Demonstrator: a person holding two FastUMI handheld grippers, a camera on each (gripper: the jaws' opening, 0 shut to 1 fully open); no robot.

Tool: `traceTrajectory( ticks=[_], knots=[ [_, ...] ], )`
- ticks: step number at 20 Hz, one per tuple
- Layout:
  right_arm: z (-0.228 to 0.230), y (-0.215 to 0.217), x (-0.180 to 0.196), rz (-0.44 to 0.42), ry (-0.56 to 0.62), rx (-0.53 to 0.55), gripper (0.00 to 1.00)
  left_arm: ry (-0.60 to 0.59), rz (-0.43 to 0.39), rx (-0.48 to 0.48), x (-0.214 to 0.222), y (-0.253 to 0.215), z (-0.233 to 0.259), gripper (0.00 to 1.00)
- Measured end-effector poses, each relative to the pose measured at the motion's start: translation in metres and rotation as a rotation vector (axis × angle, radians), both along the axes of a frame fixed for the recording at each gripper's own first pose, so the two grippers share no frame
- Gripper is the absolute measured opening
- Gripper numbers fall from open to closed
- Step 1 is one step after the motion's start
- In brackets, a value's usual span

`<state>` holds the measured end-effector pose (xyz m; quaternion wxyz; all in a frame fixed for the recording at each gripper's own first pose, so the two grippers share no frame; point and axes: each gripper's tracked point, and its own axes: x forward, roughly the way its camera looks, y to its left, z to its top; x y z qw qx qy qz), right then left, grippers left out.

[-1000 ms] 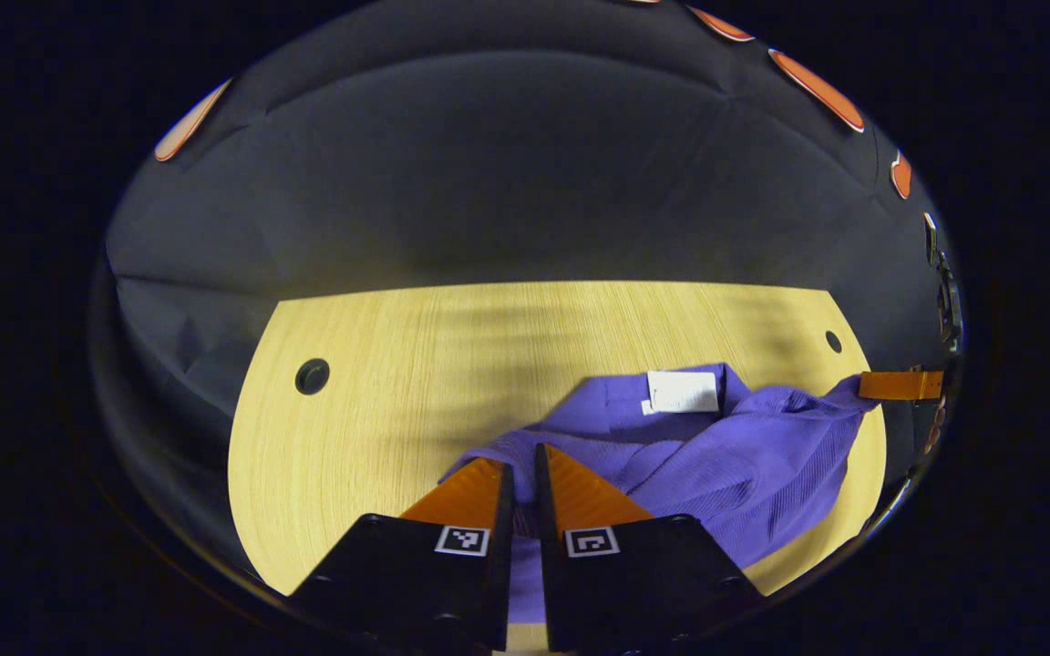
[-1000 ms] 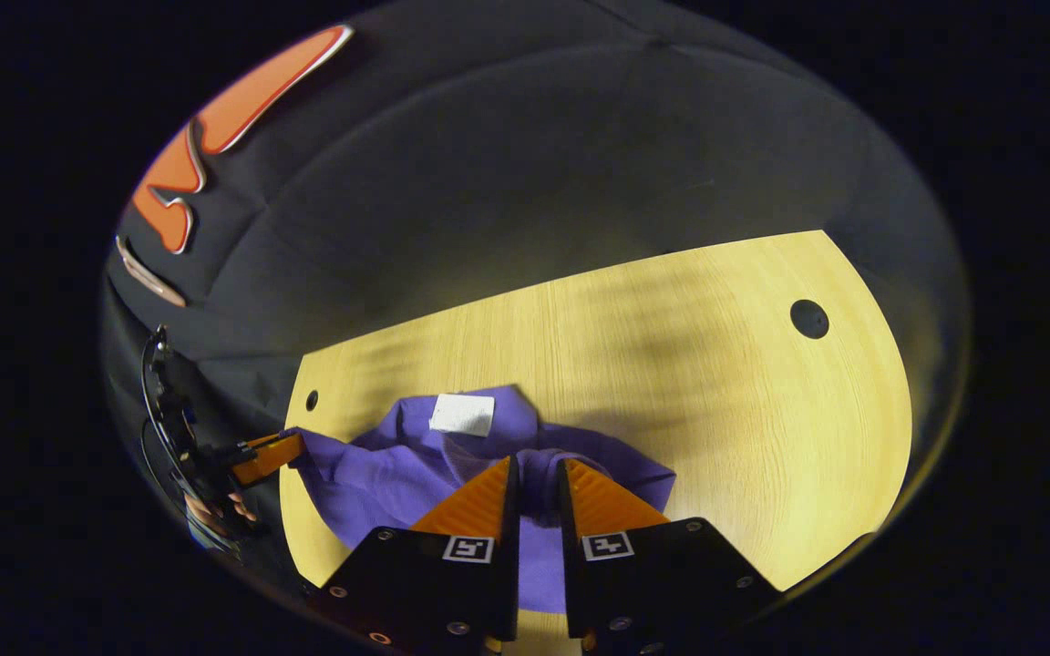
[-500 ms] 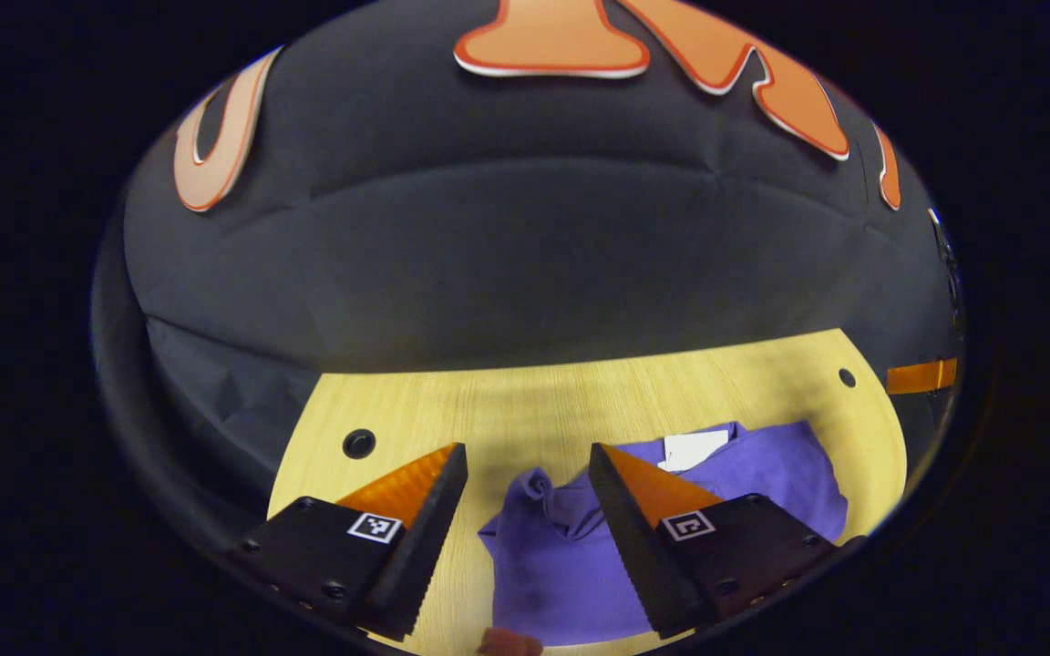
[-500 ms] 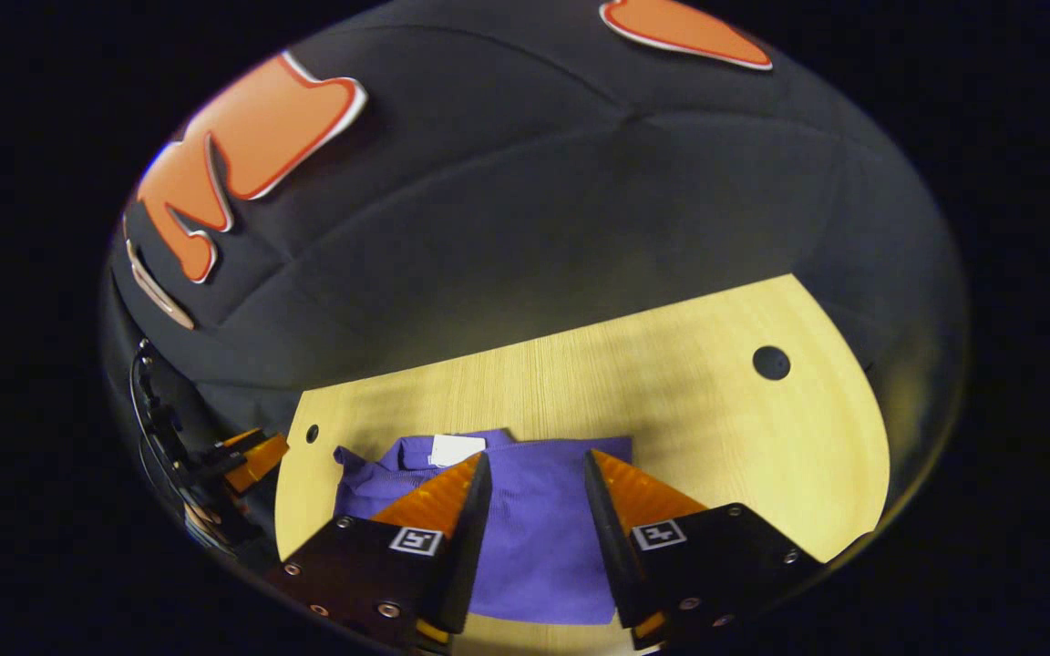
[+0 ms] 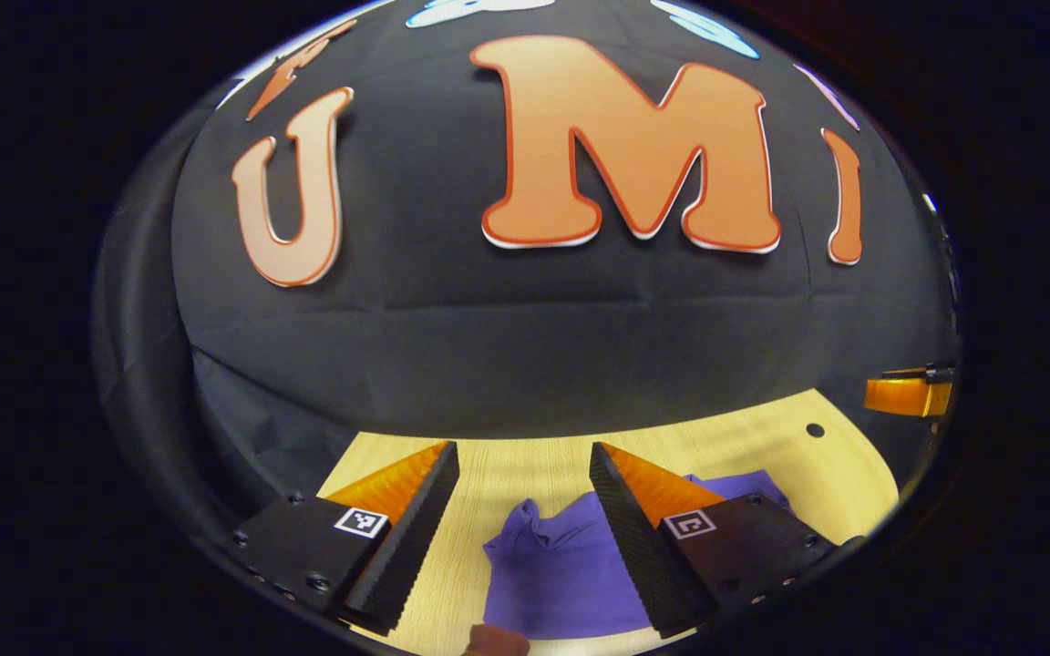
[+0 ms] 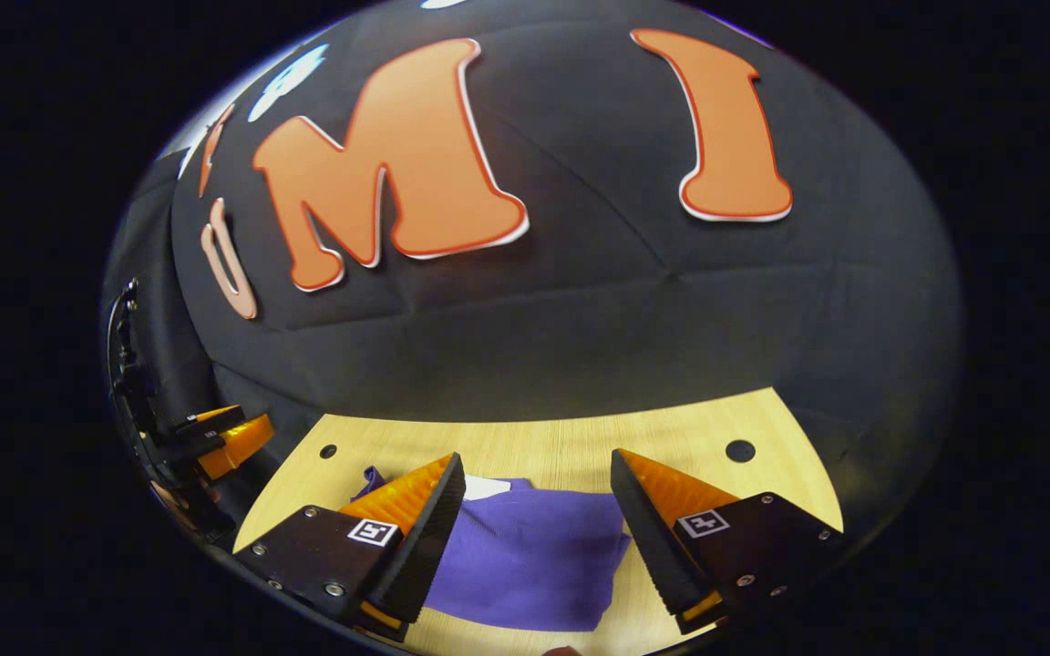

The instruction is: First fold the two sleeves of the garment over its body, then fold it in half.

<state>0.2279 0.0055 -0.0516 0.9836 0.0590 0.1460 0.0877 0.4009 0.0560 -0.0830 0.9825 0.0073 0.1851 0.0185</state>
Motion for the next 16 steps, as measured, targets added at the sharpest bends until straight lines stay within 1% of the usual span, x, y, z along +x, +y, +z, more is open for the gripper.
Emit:
traceTrajectory(
  ticks=[3, 4, 7, 8, 9, 10, 11, 12, 13, 14, 16],
  knots=[
    [0.020, 0.006, -0.022, 0.006, -0.083, -0.042, 0.95, -0.088, 0.015, -0.030, -0.029, -0.009, 0.032, 0.94],
    [0.025, 0.008, -0.031, 0.007, -0.109, -0.053, 0.95, -0.122, 0.006, -0.042, -0.038, -0.014, 0.042, 0.94],
    [0.040, 0.011, -0.055, -0.003, -0.193, -0.089, 0.95, -0.204, 0.005, -0.019, -0.069, -0.020, 0.070, 0.93],
    [0.041, 0.011, -0.062, -0.007, -0.211, -0.104, 1.00, -0.231, -0.001, -0.011, -0.080, -0.023, 0.076, 0.93],
    [0.044, 0.013, -0.070, -0.011, -0.226, -0.116, 0.95, -0.250, -0.008, -0.005, -0.091, -0.026, 0.081, 0.94],
    [0.047, 0.015, -0.080, -0.017, -0.240, -0.124, 0.95, -0.268, -0.014, -0.014, -0.102, -0.028, 0.085, 0.93],
    [0.050, 0.018, -0.090, -0.025, -0.253, -0.126, 1.00, -0.283, -0.024, -0.020, -0.113, -0.031, 0.088, 0.93],
    [0.050, 0.021, -0.101, -0.028, -0.265, -0.124, 0.95, -0.300, -0.026, -0.019, -0.126, -0.031, 0.092, 0.93],
    [0.053, 0.025, -0.112, -0.030, -0.280, -0.120, 0.95, -0.333, -0.038, -0.011, -0.138, -0.030, 0.096, 0.93],
    [0.053, 0.028, -0.124, -0.038, -0.293, -0.121, 1.00, -0.375, -0.055, 0.001, -0.146, -0.033, 0.103, 0.93],
    [0.051, 0.031, -0.144, -0.068, -0.304, -0.124, 1.00, -0.392, -0.086, 0.007, -0.174, -0.038, 0.102, 0.92]
  ],
)
